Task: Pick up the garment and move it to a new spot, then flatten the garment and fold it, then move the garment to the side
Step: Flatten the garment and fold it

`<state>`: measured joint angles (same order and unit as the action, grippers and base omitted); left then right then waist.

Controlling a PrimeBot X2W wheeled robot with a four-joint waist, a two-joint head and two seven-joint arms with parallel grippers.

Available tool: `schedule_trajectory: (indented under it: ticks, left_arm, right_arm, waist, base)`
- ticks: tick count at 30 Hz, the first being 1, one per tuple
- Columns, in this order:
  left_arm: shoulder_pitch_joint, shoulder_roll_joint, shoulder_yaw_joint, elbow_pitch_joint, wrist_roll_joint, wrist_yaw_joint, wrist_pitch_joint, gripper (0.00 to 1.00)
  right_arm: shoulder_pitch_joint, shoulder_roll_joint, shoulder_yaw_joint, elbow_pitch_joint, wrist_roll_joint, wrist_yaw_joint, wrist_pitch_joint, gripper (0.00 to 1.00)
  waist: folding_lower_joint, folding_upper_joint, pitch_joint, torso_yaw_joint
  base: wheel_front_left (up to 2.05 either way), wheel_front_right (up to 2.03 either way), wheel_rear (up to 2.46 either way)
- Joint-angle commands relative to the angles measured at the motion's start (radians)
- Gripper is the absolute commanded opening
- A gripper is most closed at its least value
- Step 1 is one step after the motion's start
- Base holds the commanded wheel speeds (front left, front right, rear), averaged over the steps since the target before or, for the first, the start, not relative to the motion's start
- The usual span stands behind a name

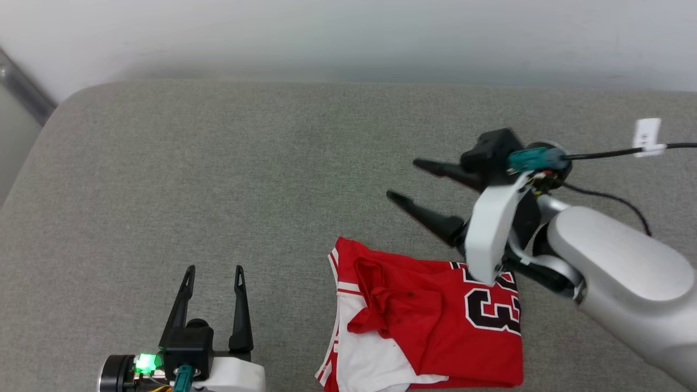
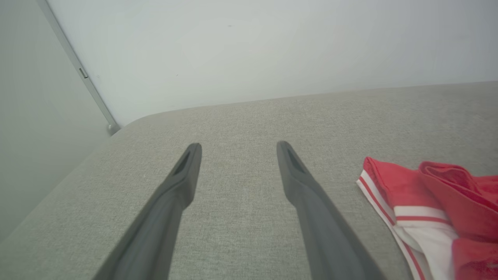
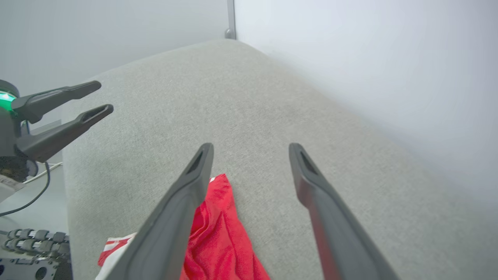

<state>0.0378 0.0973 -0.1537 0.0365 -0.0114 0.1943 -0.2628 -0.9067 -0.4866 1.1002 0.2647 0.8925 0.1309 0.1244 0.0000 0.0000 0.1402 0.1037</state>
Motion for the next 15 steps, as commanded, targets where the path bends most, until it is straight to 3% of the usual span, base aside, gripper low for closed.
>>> schedule_trajectory:
  ticks: [1, 4, 5, 6, 9, 10, 12, 13, 15]
  left_arm:
    - [0.016, 0.007, 0.003, 0.001, 0.004, -0.001, -0.002, 1.00]
    - [0.023, 0.009, 0.007, -0.001, 0.005, -0.004, -0.002, 1.00]
    - [0.023, 0.009, 0.007, -0.001, 0.005, -0.004, -0.002, 1.00]
    - [0.031, 0.010, 0.011, -0.001, 0.006, -0.004, -0.002, 1.00]
    - [0.040, 0.012, 0.014, -0.001, 0.006, -0.004, -0.002, 1.00]
    - [0.044, 0.015, 0.015, -0.003, 0.007, -0.007, -0.002, 1.00]
    - [0.048, 0.017, 0.016, -0.004, 0.007, -0.005, -0.002, 1.00]
    - [0.054, 0.018, 0.014, -0.007, 0.009, -0.007, -0.002, 1.00]
    - [0.058, 0.021, 0.015, -0.008, 0.009, -0.008, -0.002, 1.00]
  right_arm:
    - [0.000, -0.010, -0.046, 0.021, -0.029, -0.001, -0.080, 1.00]
    - [0.040, -0.023, -0.140, 0.074, -0.109, -0.001, -0.222, 1.00]
    - [0.040, -0.023, -0.140, 0.074, -0.109, -0.001, -0.222, 1.00]
    - [0.074, -0.019, -0.213, 0.112, -0.175, 0.000, -0.308, 1.00]
    - [0.115, -0.003, -0.303, 0.138, -0.237, -0.001, -0.360, 1.00]
    - [0.177, 0.028, -0.437, 0.140, -0.274, -0.001, -0.383, 1.00]
    - [0.215, 0.040, -0.488, 0.130, -0.309, 0.000, -0.387, 1.00]
    - [0.285, 0.069, -0.621, 0.059, -0.385, 0.000, -0.390, 1.00]
    - [0.383, 0.101, -0.733, -0.022, -0.470, 0.000, -0.388, 1.00]
  waist:
    - [0.0000, 0.0000, -0.012, -0.013]
    - [0.0000, 0.0000, -0.024, -0.027]
    - [0.0000, 0.0000, -0.024, -0.027]
    - [0.0000, 0.0000, -0.030, -0.037]
    - [0.0000, 0.0000, -0.036, -0.047]
    - [0.0000, 0.0000, -0.040, -0.057]
    - [0.0000, 0.0000, -0.043, -0.062]
    - [0.0000, 0.0000, -0.044, -0.072]
    - [0.0000, 0.0000, -0.046, -0.079]
  base:
    - [0.00, 0.00, 0.00]
    - [0.00, 0.00, 0.00]
    - [0.00, 0.00, 0.00]
    - [0.00, 0.00, 0.00]
    - [0.00, 0.00, 0.00]
    - [0.00, 0.00, 0.00]
    - [0.00, 0.00, 0.00]
    - [0.00, 0.00, 0.00]
    - [0.00, 0.00, 0.00]
